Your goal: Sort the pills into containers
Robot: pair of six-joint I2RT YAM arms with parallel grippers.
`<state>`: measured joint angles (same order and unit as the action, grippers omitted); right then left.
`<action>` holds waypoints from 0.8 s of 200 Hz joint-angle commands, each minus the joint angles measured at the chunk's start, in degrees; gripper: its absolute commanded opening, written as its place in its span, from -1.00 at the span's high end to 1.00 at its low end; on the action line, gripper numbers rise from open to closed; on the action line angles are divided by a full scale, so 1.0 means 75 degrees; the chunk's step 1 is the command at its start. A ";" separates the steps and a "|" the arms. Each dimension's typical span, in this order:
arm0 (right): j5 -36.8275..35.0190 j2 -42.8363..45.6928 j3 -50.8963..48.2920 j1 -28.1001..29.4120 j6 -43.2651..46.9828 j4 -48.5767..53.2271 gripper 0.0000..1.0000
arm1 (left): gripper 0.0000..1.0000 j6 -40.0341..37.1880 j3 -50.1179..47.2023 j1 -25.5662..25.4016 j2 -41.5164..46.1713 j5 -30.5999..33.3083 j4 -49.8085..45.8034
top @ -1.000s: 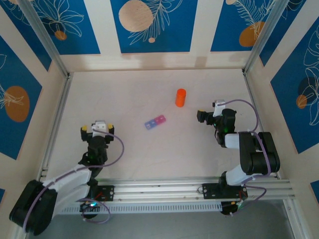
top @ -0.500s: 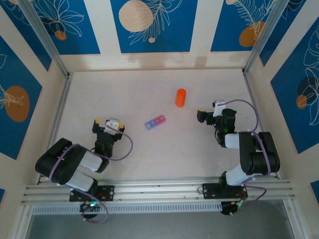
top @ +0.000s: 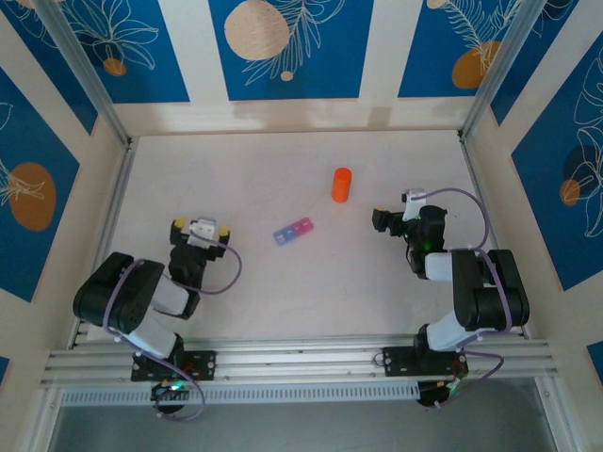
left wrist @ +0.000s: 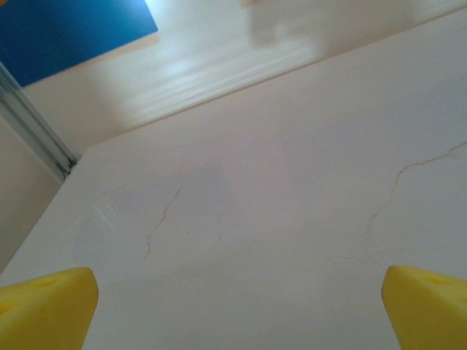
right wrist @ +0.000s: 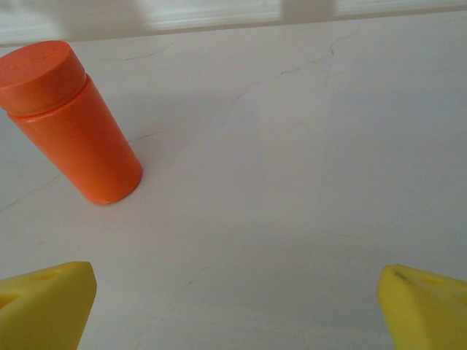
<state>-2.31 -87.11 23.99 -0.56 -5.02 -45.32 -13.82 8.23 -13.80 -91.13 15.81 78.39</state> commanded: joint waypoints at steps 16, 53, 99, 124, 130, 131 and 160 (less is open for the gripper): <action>0.0097 0.0001 0.0038 -0.0022 -0.0040 0.0029 -0.98 | -0.99 0.0526 0.0213 0.0328 -0.0217 -0.0863 0.0164; 0.0095 -0.0004 0.0040 -0.0033 -0.0046 0.0031 -0.98 | -0.99 0.0986 0.1156 0.0757 0.0212 -0.1265 -0.2305; 0.0091 0.0001 0.0042 -0.0033 -0.0039 0.0025 -0.98 | -0.99 0.1759 0.1759 0.1776 0.0195 -0.2797 -0.3311; 0.0097 -0.0004 0.0045 -0.0021 -0.0046 0.0031 -0.98 | -0.99 0.2013 0.1463 0.1799 0.0233 -0.2069 -0.2753; 0.0097 0.0001 0.0038 -0.0019 -0.0046 0.0037 -0.98 | -0.99 0.2041 0.1368 0.1765 0.0254 -0.1803 -0.2632; 0.0097 0.0001 0.0037 -0.0019 -0.0046 0.0040 -0.97 | -0.99 0.2036 0.1354 0.1750 0.0255 -0.1762 -0.2622; 0.0097 0.0001 0.0037 -0.0021 -0.0046 0.0031 -0.98 | -0.99 0.1460 0.1558 0.0887 0.0162 -0.0107 -0.2780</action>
<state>-2.31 -87.11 23.99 -0.56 -5.02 -45.32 -0.95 19.35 -3.01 -90.15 6.26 55.86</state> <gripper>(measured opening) 0.988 0.996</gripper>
